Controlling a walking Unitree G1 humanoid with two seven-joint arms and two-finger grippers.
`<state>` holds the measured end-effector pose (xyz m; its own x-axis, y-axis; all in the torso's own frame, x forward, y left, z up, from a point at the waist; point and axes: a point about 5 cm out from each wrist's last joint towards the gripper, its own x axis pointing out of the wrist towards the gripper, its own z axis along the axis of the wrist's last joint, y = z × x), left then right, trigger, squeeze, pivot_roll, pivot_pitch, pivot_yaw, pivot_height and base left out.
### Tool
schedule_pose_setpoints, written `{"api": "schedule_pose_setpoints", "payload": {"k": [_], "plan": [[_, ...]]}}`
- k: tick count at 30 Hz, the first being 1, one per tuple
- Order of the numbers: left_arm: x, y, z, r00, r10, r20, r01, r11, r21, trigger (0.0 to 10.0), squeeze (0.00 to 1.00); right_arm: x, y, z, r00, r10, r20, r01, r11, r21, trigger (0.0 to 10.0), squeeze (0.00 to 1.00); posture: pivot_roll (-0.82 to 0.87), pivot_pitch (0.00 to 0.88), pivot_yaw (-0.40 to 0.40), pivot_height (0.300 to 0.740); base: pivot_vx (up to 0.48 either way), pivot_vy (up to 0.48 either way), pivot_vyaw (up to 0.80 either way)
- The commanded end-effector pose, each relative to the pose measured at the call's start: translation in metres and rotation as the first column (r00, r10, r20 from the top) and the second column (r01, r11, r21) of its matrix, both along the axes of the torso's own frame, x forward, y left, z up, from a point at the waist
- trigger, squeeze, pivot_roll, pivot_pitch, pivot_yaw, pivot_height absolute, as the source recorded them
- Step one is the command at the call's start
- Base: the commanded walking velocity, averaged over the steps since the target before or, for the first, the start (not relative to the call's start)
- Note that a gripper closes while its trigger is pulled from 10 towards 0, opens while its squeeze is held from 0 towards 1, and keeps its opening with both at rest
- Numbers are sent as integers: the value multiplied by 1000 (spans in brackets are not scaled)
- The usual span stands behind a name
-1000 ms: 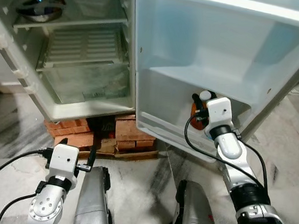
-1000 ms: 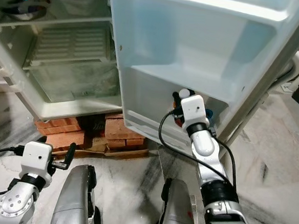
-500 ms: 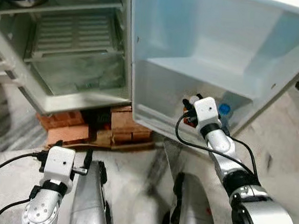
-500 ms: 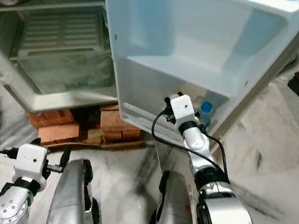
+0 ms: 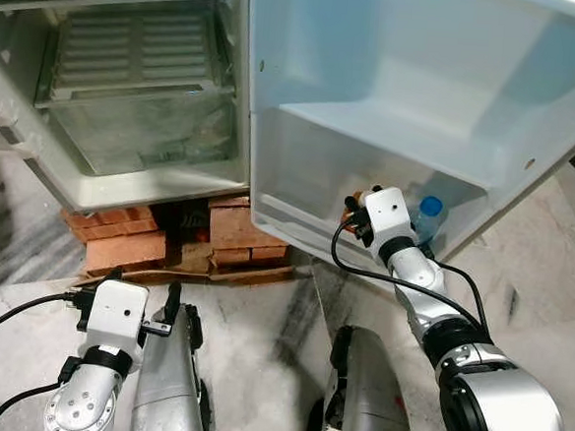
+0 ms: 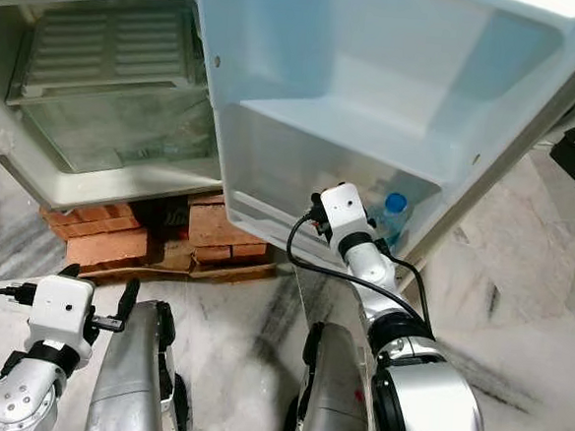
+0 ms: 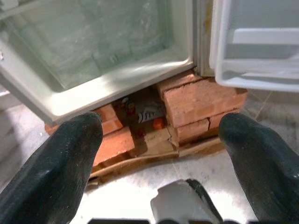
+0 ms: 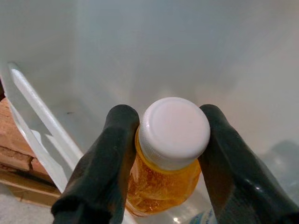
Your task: Restocking fridge
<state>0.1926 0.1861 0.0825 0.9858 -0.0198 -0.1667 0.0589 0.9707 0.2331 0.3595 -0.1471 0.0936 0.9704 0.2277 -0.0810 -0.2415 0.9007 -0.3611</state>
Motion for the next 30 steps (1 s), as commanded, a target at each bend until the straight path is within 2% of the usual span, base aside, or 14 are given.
{"api": "schedule_pose_setpoints", "payload": {"k": [1,11,14,15,20,21,24,27,28,29,30], "plan": [[1,1,-6,1000,4,-27,-4,1000,10,10000,0,2,-6,2,1000,-20,-7,20,1000,-3,10000,1000,124,199,-66,553,0,0,0],[16,-2,-19,999,7,-49,-7,1000,-3,10000,0,10,-23,21,995,-61,73,62,998,-4,10000,1000,97,121,-66,553,0,0,0],[20,0,-22,999,9,-53,-9,1000,0,10000,0,10,-25,28,992,-60,111,57,998,29,10000,1000,84,81,-65,553,0,0,0],[22,1,-24,999,11,-53,-11,1000,2,10000,0,8,-25,32,988,-50,146,41,997,65,10000,1000,80,66,-64,553,0,0,0],[26,2,-27,999,10,-49,-10,1000,-2,10000,0,1,-26,29,984,-49,171,26,990,136,10000,1000,71,33,-59,553,0,0,0],[30,0,-27,999,-3,-41,2,1000,-11,10000,0,-10,-24,23,982,-60,177,24,979,202,10000,1000,63,8,-53,553,0,0,0],[37,-2,-28,999,-17,-31,16,1000,-27,10000,0,-33,-18,12,981,-83,177,25,952,305,10000,1000,44,0,-39,553,0,0,0],[44,-5,-27,1000,-25,-17,25,999,-32,10000,0,-52,-12,6,980,-93,174,26,935,354,10000,1000,28,0,-21,553,0,0,0],[50,-7,-25,999,-34,-1,34,999,-37,10000,0,-65,-9,3,980,-108,170,40,931,363,10000,1000,22,0,-13,553,0,0,0],[50,-7,-25,999,-34,-1,34,999,-37,10000,0,-65,-9,3,980,-108,170,40,931,363,10000,1000,22,0,-13,553,0,0,0],[55,-8,-21,999,-34,13,35,998,-43,10000,0,-76,-7,-1,980,-114,161,48,930,363,10000,1000,7,0,6,553,0,0,0]]}}
